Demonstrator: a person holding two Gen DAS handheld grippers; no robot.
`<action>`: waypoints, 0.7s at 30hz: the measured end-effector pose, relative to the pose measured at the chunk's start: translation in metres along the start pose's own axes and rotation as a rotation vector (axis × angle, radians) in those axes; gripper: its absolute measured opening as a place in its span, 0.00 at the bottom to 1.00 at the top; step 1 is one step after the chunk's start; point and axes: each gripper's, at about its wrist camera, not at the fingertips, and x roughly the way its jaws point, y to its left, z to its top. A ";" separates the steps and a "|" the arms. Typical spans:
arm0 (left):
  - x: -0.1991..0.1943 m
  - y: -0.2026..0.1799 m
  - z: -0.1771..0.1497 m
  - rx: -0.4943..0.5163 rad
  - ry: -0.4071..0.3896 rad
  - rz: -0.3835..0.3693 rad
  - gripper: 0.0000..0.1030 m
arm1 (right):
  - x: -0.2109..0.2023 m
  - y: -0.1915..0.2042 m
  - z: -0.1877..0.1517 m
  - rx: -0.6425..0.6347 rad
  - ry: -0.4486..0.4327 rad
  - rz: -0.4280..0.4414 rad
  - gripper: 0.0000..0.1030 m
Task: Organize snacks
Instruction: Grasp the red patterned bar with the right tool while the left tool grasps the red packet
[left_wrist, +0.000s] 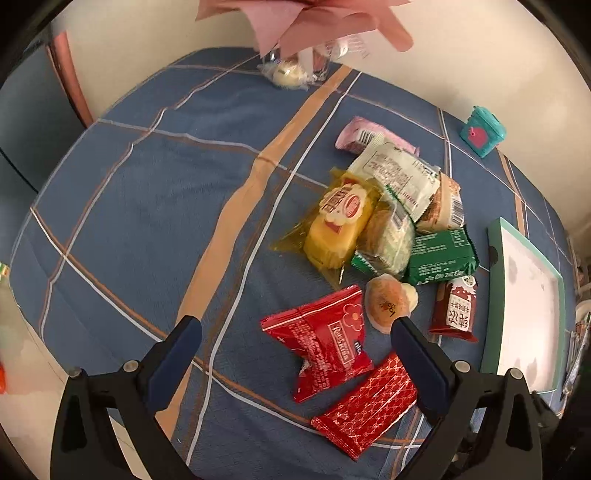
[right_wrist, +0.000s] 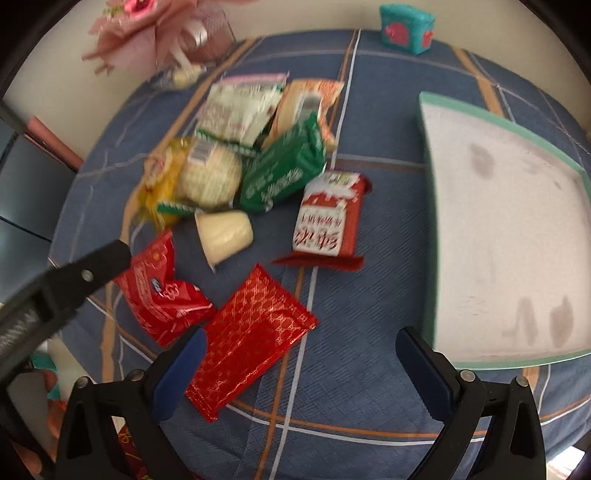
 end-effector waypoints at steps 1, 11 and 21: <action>0.003 0.000 0.001 -0.004 0.007 -0.004 0.99 | 0.005 0.003 0.000 -0.005 0.011 -0.004 1.00; 0.009 0.013 -0.001 -0.036 0.031 -0.023 0.99 | 0.043 0.044 0.004 -0.103 0.050 -0.054 1.00; 0.012 0.011 -0.002 -0.037 0.047 -0.020 0.99 | 0.077 0.056 0.014 -0.116 0.051 -0.099 1.00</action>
